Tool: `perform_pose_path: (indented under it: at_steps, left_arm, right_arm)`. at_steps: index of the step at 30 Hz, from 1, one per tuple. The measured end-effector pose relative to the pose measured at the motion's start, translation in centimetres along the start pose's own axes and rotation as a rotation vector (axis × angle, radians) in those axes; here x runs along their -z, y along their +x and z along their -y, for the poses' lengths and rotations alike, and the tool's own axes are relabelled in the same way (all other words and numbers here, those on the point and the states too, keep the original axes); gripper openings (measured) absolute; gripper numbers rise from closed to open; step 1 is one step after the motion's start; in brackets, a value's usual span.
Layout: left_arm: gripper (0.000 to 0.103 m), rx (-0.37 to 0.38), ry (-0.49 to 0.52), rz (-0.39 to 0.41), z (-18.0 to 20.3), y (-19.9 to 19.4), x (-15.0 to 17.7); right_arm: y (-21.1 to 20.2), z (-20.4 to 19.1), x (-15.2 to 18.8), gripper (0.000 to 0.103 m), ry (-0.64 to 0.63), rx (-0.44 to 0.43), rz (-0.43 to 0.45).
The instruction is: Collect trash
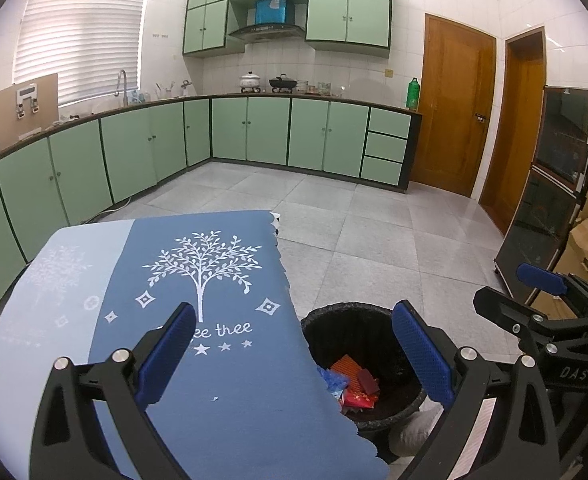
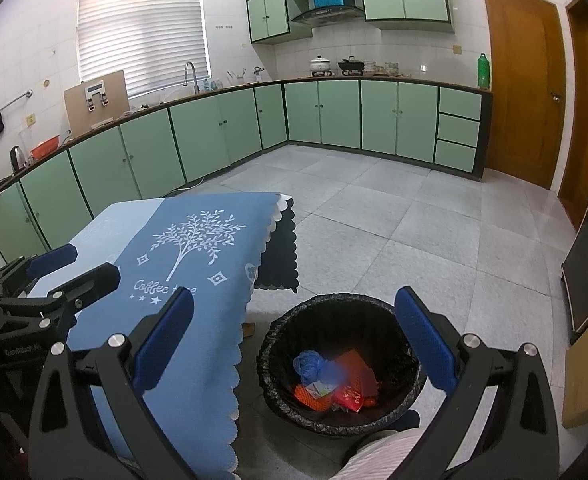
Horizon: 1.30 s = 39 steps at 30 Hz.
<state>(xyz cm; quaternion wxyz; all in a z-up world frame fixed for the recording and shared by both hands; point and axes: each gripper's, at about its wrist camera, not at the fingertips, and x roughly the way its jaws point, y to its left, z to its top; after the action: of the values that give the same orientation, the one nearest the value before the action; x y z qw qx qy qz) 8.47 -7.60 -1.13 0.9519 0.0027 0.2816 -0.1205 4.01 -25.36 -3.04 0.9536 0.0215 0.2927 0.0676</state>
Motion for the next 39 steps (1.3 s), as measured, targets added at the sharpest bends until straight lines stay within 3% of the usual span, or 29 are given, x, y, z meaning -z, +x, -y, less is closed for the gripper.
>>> perform_pose_path:
  at_steps: [39]
  left_arm:
    - [0.097,-0.004,0.009,-0.005,-0.19,0.19,0.07]
  right_arm:
    - [0.14,-0.26,-0.02,0.098,-0.001,-0.008,0.0]
